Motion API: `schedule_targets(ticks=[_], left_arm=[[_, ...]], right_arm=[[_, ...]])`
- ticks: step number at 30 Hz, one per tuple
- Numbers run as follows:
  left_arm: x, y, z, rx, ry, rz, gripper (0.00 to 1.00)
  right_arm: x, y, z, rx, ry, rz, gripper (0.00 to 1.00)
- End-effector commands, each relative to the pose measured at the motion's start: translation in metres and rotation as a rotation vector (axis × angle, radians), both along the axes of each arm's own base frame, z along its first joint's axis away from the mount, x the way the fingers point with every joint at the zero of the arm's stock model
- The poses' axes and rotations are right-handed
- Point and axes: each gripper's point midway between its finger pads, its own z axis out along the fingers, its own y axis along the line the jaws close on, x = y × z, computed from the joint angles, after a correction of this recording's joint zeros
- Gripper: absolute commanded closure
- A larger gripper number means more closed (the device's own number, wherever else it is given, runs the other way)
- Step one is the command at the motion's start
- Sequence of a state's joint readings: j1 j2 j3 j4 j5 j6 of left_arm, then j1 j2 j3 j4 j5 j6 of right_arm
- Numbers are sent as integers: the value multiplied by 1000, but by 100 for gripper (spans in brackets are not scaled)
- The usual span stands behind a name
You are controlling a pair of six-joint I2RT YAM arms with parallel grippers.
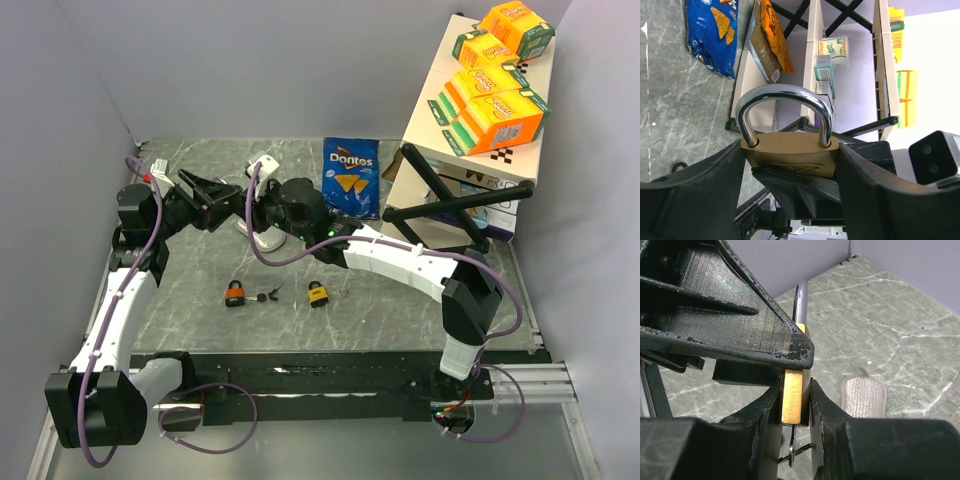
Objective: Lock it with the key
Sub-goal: Lock the lock.
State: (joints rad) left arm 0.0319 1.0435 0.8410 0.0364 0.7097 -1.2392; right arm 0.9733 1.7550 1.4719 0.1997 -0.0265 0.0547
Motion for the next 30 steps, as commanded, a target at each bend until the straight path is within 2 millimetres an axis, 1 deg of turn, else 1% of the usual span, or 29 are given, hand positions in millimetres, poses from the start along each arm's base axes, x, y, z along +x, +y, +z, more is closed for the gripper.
schedule_targets(ticks=[1,2,3,4,5,6,7,8,9,10,11,12,13,14,15,16,17,19,20,21,24,26,27,28,29,30], left_arm=[[-4,1,11,4,-44,7,39],[-4,1,10,5,-40,7,46],[-4,2,11,5,-40,9,63],[-3,3,14,9,-48,16,70],[-1,5,16,7,-55,22,79],[1,9,19,5,-61,33,82],[2,11,25,0,-74,37,85],[4,12,29,1,-85,42,90],[5,16,33,5,-97,54,92],[6,17,38,11,-115,58,94],[5,18,41,14,-126,57,96],[5,17,44,14,-134,56,98],[4,17,47,16,-142,53,99],[4,17,47,17,-143,51,99],[4,17,48,18,-145,48,99],[2,16,50,19,-154,45,99],[2,16,50,16,-152,39,99],[0,15,52,11,-158,36,99],[0,15,52,11,-158,35,99],[0,15,53,10,-158,33,99],[0,15,51,10,-155,32,99],[-1,14,50,11,-153,30,99],[-1,14,50,12,-152,28,99],[-1,14,50,12,-151,27,99],[-1,14,49,12,-148,27,99],[-1,14,50,12,-148,27,99]], right_arm=[[-5,6,88,209,-129,16,100],[-5,6,86,204,-129,19,100],[-7,6,84,197,-128,25,99],[-7,5,85,198,-130,33,94],[-9,5,83,193,-126,37,87],[-10,5,81,183,-130,42,71],[-11,2,83,180,-132,43,62],[-12,-1,79,169,-130,43,53],[-12,-3,77,158,-134,43,40],[-15,-8,80,155,-138,51,35],[-17,-10,73,137,-131,59,32],[-16,-15,71,126,-133,61,29],[-18,-23,74,121,-134,66,29],[-22,-26,67,104,-122,98,28],[-25,-30,65,96,-118,114,29],[-22,-40,70,99,-118,114,29],[-29,-41,62,78,-94,163,30],[-30,-48,58,59,-77,187,32],[-31,-49,54,43,-62,196,34],[-35,-49,53,40,-58,224,39],[-38,-48,50,41,-56,250,42],[-40,-44,52,49,-58,266,43],[-40,-41,50,46,-51,277,44],[-38,-40,55,53,-57,278,44],[-38,-38,55,54,-54,283,46],[-36,-34,50,45,-43,286,47]])
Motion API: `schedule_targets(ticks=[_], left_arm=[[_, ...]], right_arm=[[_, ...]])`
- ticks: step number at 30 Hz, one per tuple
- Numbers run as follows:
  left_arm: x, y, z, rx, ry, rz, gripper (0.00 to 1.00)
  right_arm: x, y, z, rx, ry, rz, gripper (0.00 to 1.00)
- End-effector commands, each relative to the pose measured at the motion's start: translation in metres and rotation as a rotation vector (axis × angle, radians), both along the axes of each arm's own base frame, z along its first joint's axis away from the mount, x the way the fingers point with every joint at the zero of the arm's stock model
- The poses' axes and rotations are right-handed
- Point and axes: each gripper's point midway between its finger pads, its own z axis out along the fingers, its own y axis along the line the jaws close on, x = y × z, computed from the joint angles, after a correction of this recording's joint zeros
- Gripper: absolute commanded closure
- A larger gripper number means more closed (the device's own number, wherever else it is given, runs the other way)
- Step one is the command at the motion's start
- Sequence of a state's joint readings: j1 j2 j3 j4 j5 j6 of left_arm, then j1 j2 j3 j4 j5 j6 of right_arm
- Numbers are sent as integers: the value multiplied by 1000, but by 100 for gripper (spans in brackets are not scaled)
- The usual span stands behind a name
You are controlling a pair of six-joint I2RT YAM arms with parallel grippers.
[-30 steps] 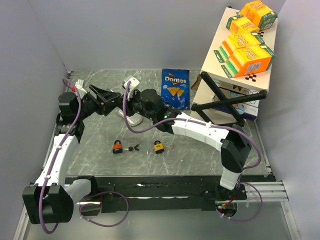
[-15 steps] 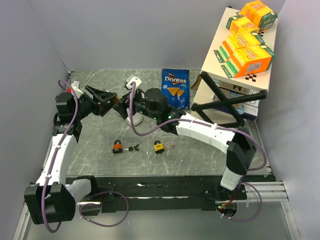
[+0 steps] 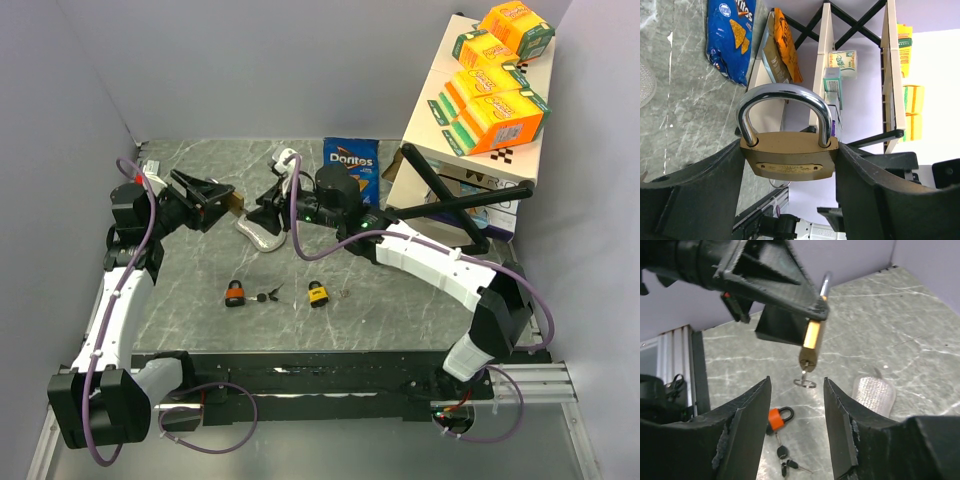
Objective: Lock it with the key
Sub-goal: Lock the lock.
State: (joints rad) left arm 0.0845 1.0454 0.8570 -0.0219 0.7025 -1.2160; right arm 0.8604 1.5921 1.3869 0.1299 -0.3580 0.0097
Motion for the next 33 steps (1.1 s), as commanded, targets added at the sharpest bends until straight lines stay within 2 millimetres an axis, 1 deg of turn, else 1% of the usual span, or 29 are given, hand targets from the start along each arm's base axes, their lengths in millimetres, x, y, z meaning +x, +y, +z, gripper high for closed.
schedule_targets(ticks=[1,6,8,12,13,17,18,22,23,25,31,32,33], left_arm=[[-8,-4,56,-1,-181,-31,99],[-9,-4,56,1,-182,-33,99],[-9,-4,57,1,-185,-30,99],[-10,-4,56,-2,-182,-29,99],[-10,-4,56,-2,-183,-31,99],[-10,-4,56,-2,-183,-29,99],[-10,-4,56,-2,-185,-29,99],[-9,-4,57,-1,-186,-28,99],[-9,-4,57,-1,-186,-28,99],[-8,-4,59,-1,-189,-29,99],[-5,-3,60,-4,-188,-24,99],[-5,-3,60,-5,-187,-23,99],[-4,-3,60,-6,-186,-23,99]], right_arm=[[-11,9,29,50,-31,65,48],[-2,16,24,38,-31,52,50],[-1,17,24,35,-29,49,53],[3,23,17,11,-43,46,56],[3,24,19,13,-47,45,56],[8,28,12,-6,-44,43,57],[9,29,8,-15,-38,43,58],[10,31,2,-30,-36,41,62],[10,32,1,-34,-36,45,65],[10,31,-3,-41,-31,47,67],[8,34,-5,-49,-37,57,81],[8,33,-6,-50,-38,56,85],[6,33,-5,-50,-42,59,88]])
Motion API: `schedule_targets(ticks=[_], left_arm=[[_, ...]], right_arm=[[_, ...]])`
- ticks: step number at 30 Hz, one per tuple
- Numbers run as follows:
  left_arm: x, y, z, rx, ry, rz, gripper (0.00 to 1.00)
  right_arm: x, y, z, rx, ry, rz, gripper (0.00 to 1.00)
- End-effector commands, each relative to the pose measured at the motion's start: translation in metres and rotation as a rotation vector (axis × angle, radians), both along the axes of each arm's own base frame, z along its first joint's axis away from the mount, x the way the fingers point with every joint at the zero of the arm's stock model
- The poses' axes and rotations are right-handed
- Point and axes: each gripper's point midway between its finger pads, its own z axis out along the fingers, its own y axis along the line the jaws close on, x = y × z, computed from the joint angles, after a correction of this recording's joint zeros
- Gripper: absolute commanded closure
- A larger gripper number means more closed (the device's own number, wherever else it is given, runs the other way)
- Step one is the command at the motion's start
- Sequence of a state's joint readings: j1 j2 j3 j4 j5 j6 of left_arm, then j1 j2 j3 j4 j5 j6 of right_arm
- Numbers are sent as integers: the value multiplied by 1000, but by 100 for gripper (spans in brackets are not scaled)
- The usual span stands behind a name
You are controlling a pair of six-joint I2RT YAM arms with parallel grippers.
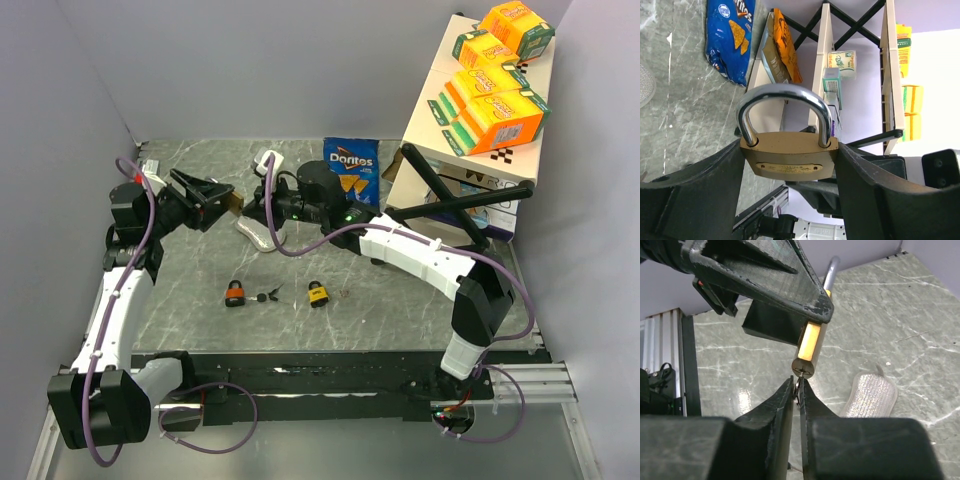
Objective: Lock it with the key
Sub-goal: Lock the lock, then place the key at the center of the board.
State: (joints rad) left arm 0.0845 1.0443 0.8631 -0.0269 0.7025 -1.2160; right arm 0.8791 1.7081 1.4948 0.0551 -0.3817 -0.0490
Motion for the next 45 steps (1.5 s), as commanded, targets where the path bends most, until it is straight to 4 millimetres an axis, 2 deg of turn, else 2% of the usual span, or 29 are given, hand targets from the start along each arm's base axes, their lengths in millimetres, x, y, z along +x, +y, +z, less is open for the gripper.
schedule_targets(ticks=[1,3,4,12,14,15,21,25,26,27,28,29,30,31,32,33,35,36,38,39,41,44,45], left_arm=[[-3,-3,58,-6,-184,-21,99],[-2,-2,59,-6,-186,-16,99],[-1,-2,59,-6,-184,-15,99],[12,8,66,4,-207,32,99],[17,14,65,-2,-202,54,99],[19,17,66,-3,-202,63,99],[34,39,72,7,-222,127,99],[38,49,69,57,-225,141,99],[38,52,61,77,-196,144,99],[39,59,55,125,-194,155,99],[38,62,54,147,-187,158,99],[36,71,44,159,-140,176,99],[35,76,36,169,-122,181,99],[30,77,33,158,-110,163,99],[28,87,30,152,-96,181,99],[25,91,22,159,-66,180,99],[20,100,15,175,-45,186,99],[16,102,10,204,-29,179,99],[13,107,3,237,-7,177,99],[11,108,-1,266,0,168,99],[5,109,-14,274,57,160,99],[-5,114,-28,363,82,143,99],[-7,116,-31,388,94,145,99]], right_arm=[[1,8,17,29,-41,10,90],[0,7,16,25,-46,8,99],[1,5,16,24,-48,4,100],[-7,-7,20,29,-71,-7,100],[-10,-12,24,33,-76,-8,100],[-11,-14,19,25,-70,-10,100],[-21,-26,17,26,-54,-19,100],[-23,-28,9,12,-39,-12,100],[-23,-27,10,12,-37,-9,100],[-22,-23,0,-3,-8,-3,100],[-21,-20,-1,-4,7,-4,100],[-21,-16,1,12,41,-9,100],[-20,-10,-10,10,99,-16,100],[-20,-4,-11,22,129,-18,100],[-23,2,-13,38,183,-19,100],[-29,14,-27,26,221,-4,100],[-30,28,-22,68,257,-10,100],[-33,40,-32,60,276,-5,100],[-26,51,-28,92,286,-58,100],[-22,57,-39,81,307,-85,100],[-22,68,-40,100,344,-114,100],[-24,85,-63,90,415,-139,100],[-27,89,-64,93,425,-138,100]])
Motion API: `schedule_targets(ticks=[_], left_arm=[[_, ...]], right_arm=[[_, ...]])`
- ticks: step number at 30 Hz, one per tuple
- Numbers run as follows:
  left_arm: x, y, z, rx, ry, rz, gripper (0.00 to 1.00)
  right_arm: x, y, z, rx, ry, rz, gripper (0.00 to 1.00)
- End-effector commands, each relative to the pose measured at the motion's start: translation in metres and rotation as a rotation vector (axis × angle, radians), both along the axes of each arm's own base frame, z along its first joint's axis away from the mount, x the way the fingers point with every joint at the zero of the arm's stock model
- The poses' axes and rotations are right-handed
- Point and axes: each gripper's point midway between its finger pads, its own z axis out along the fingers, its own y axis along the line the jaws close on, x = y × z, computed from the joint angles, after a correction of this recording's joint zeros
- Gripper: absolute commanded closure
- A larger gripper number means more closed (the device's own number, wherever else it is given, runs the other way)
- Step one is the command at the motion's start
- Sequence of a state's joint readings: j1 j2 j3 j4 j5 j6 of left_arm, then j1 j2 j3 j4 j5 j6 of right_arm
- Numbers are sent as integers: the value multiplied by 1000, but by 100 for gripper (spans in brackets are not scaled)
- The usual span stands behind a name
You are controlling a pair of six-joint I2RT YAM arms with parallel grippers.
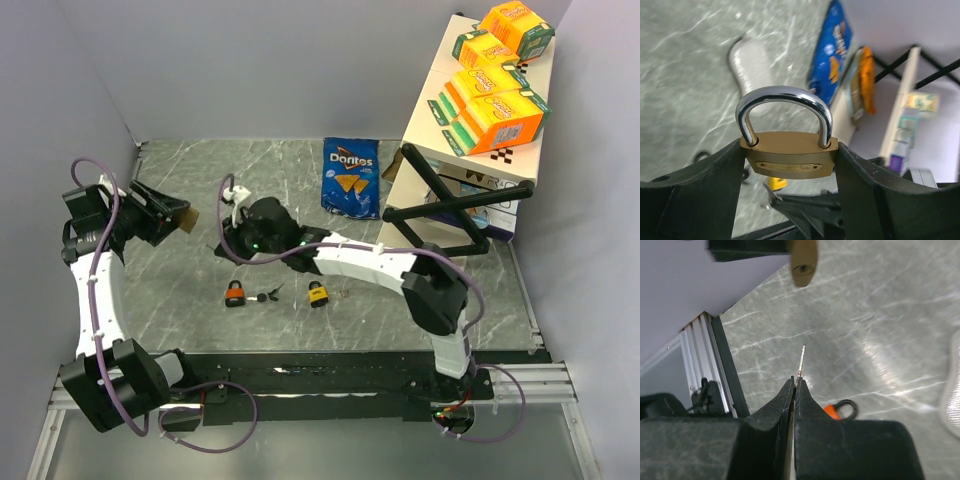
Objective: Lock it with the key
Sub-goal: Place the key at the center of the board.
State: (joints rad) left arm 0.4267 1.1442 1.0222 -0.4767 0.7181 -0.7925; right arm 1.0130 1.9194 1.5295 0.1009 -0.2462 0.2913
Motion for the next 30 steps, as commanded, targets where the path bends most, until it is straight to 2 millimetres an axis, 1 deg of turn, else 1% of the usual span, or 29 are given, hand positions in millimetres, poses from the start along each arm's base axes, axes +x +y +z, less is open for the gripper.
schedule_targets(ticks=[1,2,3,4,5,6,7,9,10,11,13,15,16,18,19,21,22,24,25,26,28,30], left_arm=[[-16,3,12,150,-24,-74,99],[-17,11,8,209,-11,-63,99],[-19,15,3,225,14,-53,99],[-22,21,-2,253,41,-39,99],[-25,24,-5,264,55,-34,99],[-26,27,-8,272,67,-28,99],[-29,29,-10,286,81,-25,99],[-32,34,-14,301,97,-13,99],[-33,36,-13,300,98,-4,99],[-34,36,-14,299,100,-2,99],[-35,36,-16,297,104,-2,99],[-38,37,-18,301,111,0,99],[-40,37,-19,312,112,-1,99],[-47,38,-23,328,134,1,99],[-50,38,-27,345,145,-7,99],[-57,39,-30,361,166,-5,99],[-59,40,-32,380,174,-6,99],[-64,42,-35,391,198,-3,99],[-65,44,-35,410,204,-1,99],[-67,45,-36,417,212,-1,99],[-71,49,-37,439,235,1,99],[-74,52,-39,453,251,9,99]], right_arm=[[-1,29,17,102,82,-73,100],[-3,35,3,86,102,-71,100],[-3,40,1,85,108,-84,100],[-10,47,-15,64,138,-87,100],[-13,49,-22,47,157,-97,100],[-14,52,-24,45,165,-111,100],[-22,57,-36,31,197,-108,100],[-28,60,-48,11,224,-119,100],[-31,62,-59,-6,246,-130,100],[-37,64,-65,-16,256,-128,100],[-38,64,-79,-41,278,-154,100],[-40,68,-86,-42,285,-150,100],[-39,69,-94,-51,281,-154,100],[-34,72,-100,-57,265,-162,100],[-33,72,-109,-74,271,-169,100],[-31,76,-112,-70,281,-171,100],[-31,78,-117,-69,287,-166,100],[-36,85,-119,-59,294,-139,100],[-36,86,-128,-67,297,-139,100],[-37,89,-127,-58,304,-131,100],[-38,93,-135,-57,328,-134,100],[-41,99,-134,-30,340,-117,100]])
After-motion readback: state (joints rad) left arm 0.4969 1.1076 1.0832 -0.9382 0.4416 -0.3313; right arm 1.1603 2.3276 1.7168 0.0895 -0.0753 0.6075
